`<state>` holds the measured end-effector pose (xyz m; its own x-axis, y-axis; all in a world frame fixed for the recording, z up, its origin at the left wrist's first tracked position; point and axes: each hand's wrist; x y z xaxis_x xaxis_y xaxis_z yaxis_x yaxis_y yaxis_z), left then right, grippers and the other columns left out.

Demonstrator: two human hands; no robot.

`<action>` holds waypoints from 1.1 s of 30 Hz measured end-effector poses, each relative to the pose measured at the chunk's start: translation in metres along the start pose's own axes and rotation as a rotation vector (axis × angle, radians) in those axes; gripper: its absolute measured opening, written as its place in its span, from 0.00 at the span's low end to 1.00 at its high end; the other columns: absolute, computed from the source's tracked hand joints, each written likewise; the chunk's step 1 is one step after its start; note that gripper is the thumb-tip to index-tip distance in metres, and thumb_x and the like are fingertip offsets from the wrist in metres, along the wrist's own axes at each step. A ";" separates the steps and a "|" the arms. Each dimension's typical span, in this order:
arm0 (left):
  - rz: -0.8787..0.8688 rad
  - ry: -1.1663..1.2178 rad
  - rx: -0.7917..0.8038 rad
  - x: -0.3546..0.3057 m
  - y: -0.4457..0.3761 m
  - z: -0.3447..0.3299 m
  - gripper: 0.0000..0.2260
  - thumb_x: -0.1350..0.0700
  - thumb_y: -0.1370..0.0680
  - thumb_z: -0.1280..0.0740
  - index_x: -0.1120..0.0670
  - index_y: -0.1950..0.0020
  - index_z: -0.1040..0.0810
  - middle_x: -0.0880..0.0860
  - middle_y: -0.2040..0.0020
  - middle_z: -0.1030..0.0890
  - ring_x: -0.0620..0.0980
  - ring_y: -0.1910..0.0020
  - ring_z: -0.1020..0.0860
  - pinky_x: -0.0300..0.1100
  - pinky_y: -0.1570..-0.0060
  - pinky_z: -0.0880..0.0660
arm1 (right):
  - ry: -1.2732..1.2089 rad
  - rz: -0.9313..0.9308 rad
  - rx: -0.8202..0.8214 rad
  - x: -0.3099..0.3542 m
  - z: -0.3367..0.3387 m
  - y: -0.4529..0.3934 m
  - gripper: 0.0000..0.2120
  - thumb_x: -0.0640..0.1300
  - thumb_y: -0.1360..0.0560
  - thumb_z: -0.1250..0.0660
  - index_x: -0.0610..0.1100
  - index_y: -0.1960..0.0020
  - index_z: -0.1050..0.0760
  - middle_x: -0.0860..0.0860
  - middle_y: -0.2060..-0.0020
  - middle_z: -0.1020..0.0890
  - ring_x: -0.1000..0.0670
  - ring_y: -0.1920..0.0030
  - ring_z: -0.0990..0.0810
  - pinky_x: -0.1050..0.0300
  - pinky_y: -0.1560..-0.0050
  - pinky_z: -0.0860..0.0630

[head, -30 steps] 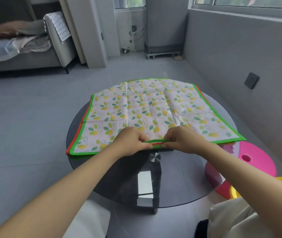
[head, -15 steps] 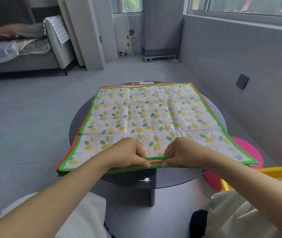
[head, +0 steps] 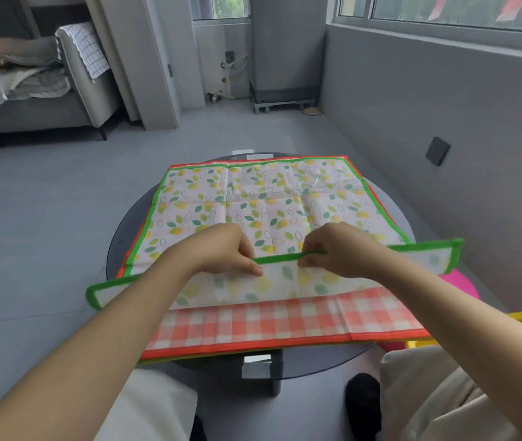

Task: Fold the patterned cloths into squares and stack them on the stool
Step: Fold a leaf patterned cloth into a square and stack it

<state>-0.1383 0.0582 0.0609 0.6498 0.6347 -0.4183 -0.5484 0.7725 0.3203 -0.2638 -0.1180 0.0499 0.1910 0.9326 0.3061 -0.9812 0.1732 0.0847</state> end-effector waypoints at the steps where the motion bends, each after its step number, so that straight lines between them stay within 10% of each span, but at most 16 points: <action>1: 0.015 -0.047 -0.041 0.002 -0.008 0.004 0.15 0.46 0.27 0.29 0.58 0.59 0.18 0.51 0.69 0.26 0.48 0.70 0.30 0.39 0.69 0.36 | 0.028 -0.014 -0.038 -0.001 0.002 -0.009 0.10 0.53 0.25 0.34 0.47 0.52 0.22 0.52 0.61 0.21 0.49 0.59 0.23 0.56 0.61 0.26; 16: 0.000 -0.217 -0.554 0.049 -0.127 -0.006 0.08 0.52 0.19 0.41 0.55 0.49 0.25 0.51 0.50 0.23 0.53 0.51 0.26 0.45 0.50 0.35 | 0.112 -0.061 -0.319 -0.049 -0.032 -0.139 0.10 0.48 0.23 0.39 0.45 0.46 0.24 0.48 0.48 0.20 0.45 0.45 0.25 0.52 0.38 0.39; 33: 0.019 -0.226 -0.766 0.061 -0.158 -0.021 0.09 0.53 0.21 0.39 0.55 0.43 0.26 0.52 0.45 0.25 0.54 0.45 0.29 0.47 0.43 0.37 | 0.159 -0.223 -0.511 -0.058 -0.065 -0.173 0.11 0.44 0.22 0.44 0.47 0.43 0.26 0.49 0.47 0.24 0.44 0.41 0.31 0.49 0.32 0.49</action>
<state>-0.0228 -0.0256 -0.0334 0.6823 0.7002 -0.2099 -0.7165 0.5837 -0.3821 -0.1067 -0.1817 -0.0439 0.4270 0.8855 0.1834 -0.8132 0.4647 -0.3503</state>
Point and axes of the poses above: each hand's wrist, its own y-axis away from the middle knuckle, its own z-axis out of the back of the hand, x = y × z
